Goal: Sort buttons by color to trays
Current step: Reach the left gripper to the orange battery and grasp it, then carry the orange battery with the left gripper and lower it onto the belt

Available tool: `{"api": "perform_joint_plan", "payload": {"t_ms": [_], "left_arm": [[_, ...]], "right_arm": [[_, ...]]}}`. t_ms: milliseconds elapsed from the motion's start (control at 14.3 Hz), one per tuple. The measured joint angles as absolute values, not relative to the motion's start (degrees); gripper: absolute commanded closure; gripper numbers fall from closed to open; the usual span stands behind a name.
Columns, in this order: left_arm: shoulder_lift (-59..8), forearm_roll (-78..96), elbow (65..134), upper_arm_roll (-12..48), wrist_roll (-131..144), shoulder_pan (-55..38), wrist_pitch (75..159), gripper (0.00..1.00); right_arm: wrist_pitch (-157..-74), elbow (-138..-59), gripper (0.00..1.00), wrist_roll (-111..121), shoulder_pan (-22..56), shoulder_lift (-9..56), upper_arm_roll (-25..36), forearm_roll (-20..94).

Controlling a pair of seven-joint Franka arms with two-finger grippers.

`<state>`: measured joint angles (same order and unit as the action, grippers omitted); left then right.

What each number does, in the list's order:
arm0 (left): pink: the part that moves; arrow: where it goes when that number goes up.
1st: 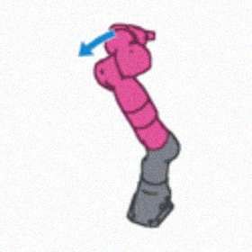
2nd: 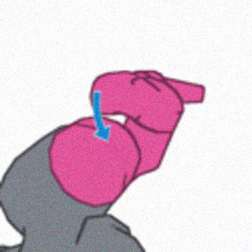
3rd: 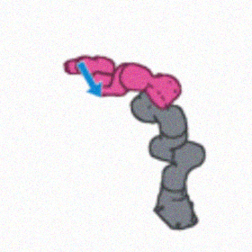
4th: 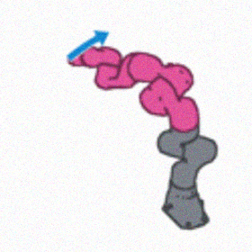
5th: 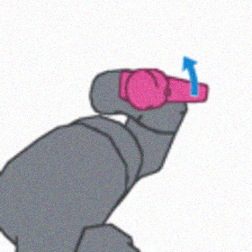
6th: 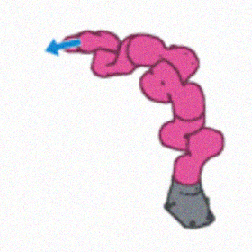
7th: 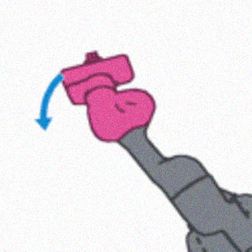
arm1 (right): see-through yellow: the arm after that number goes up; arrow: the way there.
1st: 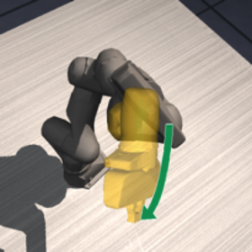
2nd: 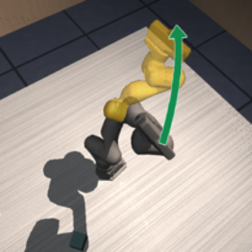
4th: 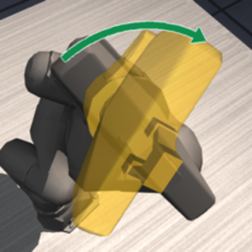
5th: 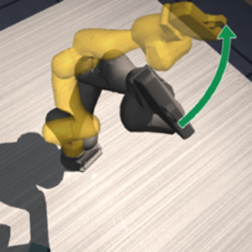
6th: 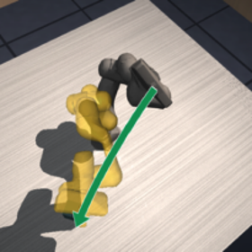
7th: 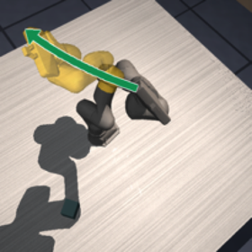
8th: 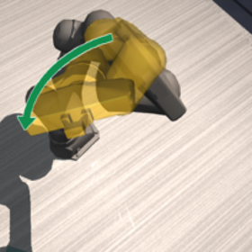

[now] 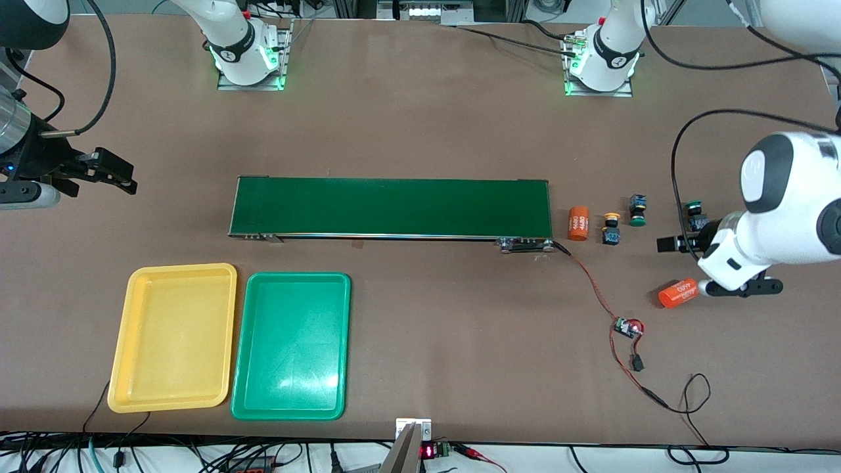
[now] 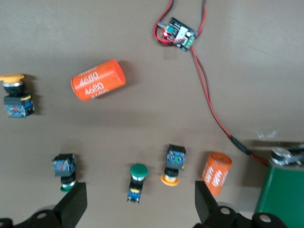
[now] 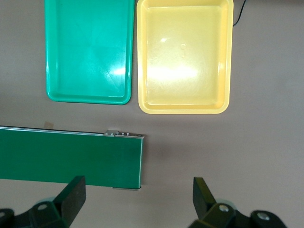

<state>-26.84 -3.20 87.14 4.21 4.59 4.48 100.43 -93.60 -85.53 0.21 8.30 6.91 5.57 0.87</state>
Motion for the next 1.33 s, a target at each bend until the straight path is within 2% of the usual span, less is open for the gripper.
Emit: {"api": "perform_joint_plan", "payload": {"t_ms": [419, 558, 907, 1326], "left_arm": [[-39.8, -3.2, 75.0, 4.1, -27.2, 5.1, 101.7, 0.00], [-42.7, -3.2, 72.8, 4.1, -37.4, 5.2, 105.0, 0.00], [-47.3, -3.2, 72.1, 3.8, -59.5, 7.4, 115.9, 0.00], [-49.2, -3.2, 72.2, 3.8, -70.7, 8.6, 117.0, 0.00]], "right_arm": [[-93.6, -85.5, 0.00, 0.2, 8.3, 6.9, 5.6, 0.9], [-93.5, -85.5, 0.00, 0.2, 8.3, 6.9, 5.6, 0.9], [-93.3, -85.5, 0.00, 0.2, 8.3, 6.9, 5.6, 0.9], [-93.3, -85.5, 0.00, 0.2, 8.3, 6.9, 5.6, 0.9]]}}
